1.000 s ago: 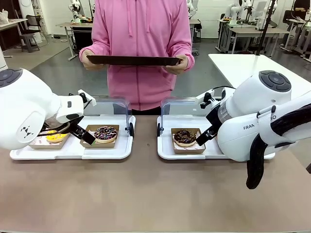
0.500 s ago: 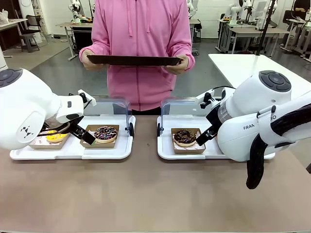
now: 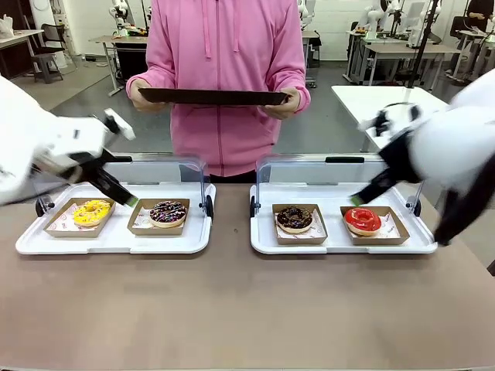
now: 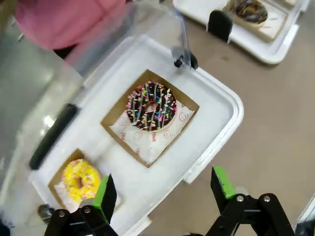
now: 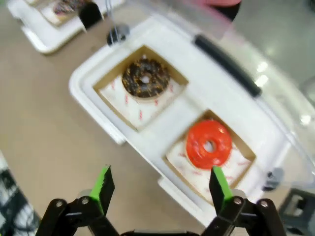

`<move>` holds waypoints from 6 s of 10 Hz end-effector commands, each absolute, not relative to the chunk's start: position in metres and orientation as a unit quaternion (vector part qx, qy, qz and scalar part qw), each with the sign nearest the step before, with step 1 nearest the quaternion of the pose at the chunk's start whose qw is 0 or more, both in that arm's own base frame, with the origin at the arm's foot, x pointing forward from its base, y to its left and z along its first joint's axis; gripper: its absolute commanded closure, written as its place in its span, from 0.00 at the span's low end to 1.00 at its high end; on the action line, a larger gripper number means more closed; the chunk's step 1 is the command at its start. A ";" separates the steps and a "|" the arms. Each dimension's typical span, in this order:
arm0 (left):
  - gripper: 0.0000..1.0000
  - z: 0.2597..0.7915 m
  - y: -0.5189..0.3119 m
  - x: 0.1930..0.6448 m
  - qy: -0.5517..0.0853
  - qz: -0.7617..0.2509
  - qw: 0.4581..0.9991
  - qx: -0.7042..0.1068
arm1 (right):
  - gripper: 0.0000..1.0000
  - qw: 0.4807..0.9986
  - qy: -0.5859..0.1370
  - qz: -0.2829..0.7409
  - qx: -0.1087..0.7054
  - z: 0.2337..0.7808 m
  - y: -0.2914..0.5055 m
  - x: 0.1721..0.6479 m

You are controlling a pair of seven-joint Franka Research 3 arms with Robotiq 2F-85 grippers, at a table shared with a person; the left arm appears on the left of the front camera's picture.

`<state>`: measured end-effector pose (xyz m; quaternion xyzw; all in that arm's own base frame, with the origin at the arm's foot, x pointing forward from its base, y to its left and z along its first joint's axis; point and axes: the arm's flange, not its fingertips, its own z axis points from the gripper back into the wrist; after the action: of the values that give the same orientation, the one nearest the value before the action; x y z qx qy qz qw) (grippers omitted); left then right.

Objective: Provide the desired donut to the person.
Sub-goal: Pick up and lift the Paper togo box containing the Donut pointed at by the person.

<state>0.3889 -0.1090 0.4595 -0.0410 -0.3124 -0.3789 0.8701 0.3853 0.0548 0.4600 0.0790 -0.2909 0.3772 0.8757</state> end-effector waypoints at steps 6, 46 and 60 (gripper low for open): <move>0.00 0.454 0.038 0.214 -0.368 -0.424 0.811 -0.165 | 0.00 0.801 -0.385 0.441 0.126 0.475 -0.069 0.331; 0.00 0.525 0.110 0.259 -0.332 -0.395 0.828 -0.219 | 0.00 0.768 -0.464 0.406 0.174 0.504 -0.082 0.342; 0.00 0.525 0.110 0.259 -0.332 -0.395 0.828 -0.219 | 0.00 0.760 -0.263 0.595 0.012 0.494 0.017 0.389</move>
<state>0.2601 0.1079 0.5255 -0.2135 -0.3273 -0.3892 0.8342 0.3699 0.0125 0.4956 0.0624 -0.3216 0.5631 0.7587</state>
